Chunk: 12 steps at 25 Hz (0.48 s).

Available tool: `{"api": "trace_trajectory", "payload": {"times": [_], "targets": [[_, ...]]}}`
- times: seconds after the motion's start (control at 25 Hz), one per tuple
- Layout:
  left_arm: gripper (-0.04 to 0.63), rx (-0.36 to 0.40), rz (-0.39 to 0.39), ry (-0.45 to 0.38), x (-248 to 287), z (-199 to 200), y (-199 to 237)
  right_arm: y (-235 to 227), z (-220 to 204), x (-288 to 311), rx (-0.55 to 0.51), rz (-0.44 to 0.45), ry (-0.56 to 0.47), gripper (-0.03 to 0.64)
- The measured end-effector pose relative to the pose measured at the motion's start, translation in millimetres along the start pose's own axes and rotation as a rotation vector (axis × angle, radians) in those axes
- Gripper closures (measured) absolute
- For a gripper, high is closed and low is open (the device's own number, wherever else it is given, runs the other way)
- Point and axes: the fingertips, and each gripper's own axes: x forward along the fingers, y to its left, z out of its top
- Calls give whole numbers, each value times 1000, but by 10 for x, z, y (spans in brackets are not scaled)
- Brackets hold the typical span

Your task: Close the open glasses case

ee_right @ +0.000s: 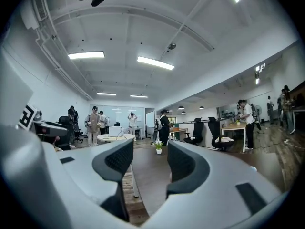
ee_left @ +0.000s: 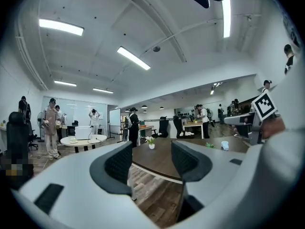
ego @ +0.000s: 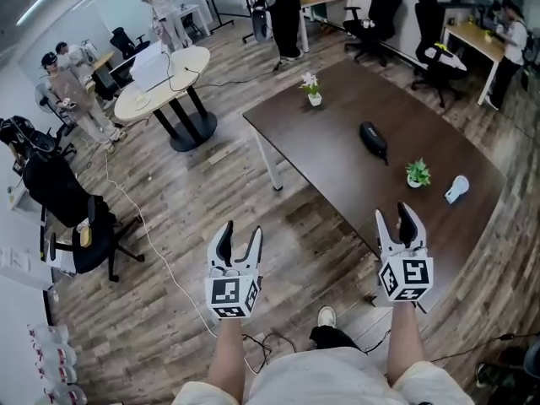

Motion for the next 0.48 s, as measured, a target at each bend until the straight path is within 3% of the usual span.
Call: {"api": "trace_trajectory", "payload": {"times": [0.48], "targets": [[334, -2, -137, -38, 1668, 207, -545, -1143, 18, 672, -9, -139, -5, 390]]}}
